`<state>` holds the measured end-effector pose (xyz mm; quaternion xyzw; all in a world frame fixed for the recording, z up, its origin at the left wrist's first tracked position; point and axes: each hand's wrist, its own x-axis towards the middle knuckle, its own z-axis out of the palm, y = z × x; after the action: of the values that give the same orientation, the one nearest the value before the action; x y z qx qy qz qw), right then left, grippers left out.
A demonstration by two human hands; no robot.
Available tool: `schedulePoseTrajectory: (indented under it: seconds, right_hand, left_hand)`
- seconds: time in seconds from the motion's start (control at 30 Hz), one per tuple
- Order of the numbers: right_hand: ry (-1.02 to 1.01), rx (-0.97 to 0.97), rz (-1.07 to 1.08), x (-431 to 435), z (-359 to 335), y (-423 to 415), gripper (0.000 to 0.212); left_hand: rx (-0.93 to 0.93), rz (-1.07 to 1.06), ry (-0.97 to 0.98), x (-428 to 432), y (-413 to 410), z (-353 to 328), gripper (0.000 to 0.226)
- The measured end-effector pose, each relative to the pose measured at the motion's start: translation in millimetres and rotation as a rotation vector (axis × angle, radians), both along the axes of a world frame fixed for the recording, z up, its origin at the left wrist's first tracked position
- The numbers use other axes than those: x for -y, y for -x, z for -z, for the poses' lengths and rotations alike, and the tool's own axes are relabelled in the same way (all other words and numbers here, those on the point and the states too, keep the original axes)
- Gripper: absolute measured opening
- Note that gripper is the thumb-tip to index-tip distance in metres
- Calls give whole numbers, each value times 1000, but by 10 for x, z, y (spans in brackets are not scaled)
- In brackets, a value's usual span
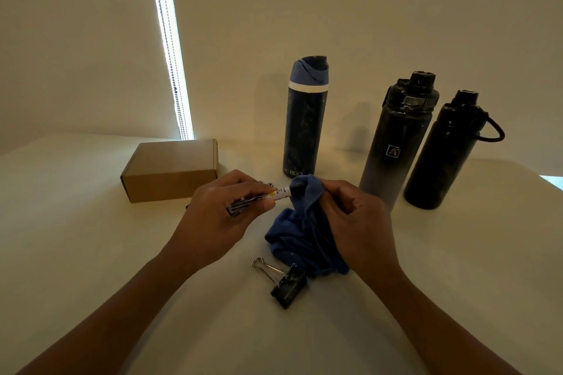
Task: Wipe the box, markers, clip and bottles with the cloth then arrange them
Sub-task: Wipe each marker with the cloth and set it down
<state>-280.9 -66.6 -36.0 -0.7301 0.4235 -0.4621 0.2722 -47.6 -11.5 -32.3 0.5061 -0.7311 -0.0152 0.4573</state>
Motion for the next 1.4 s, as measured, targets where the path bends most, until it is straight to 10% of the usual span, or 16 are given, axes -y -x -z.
schedulePoseTrajectory:
  seconds: [1.2, 1.4]
  right_hand:
    - [-3, -91, 52, 57, 33, -141, 11]
    - [-86, 46, 18, 25, 73, -96, 41]
  left_hand:
    - [143, -67, 181, 84, 45, 124, 32]
    - [163, -76, 202, 103, 88, 160, 33]
